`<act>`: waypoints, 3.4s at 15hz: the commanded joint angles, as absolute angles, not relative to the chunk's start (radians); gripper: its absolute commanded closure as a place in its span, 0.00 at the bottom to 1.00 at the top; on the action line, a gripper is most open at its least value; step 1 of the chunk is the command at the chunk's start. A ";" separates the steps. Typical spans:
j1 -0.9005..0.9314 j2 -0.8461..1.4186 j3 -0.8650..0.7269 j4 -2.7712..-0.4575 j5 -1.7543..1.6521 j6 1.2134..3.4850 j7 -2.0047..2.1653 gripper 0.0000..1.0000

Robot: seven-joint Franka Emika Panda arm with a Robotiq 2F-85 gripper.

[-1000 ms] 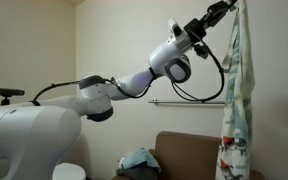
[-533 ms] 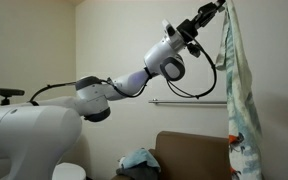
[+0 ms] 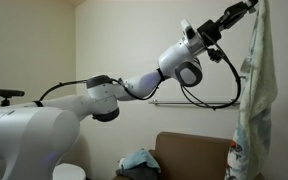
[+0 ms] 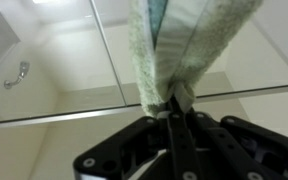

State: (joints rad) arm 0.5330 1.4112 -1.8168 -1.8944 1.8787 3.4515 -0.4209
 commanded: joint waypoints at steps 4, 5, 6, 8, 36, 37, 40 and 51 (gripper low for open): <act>0.518 1.255 -1.593 -1.771 1.535 3.449 -0.268 0.96; 0.505 1.229 -1.551 -1.754 1.465 3.450 -0.237 0.96; 0.493 1.290 -1.578 -1.727 1.559 3.379 -0.303 0.95; 0.480 1.284 -1.556 -1.718 1.535 3.334 -0.281 0.95; 0.211 0.585 -0.431 -1.880 0.591 3.441 -0.571 0.70; 0.179 0.561 -0.409 -1.918 0.508 3.452 -0.529 0.64; 0.079 0.503 -0.327 -2.000 0.427 3.486 -0.537 0.46; 0.115 0.316 -0.456 -2.047 0.371 3.455 -0.563 0.00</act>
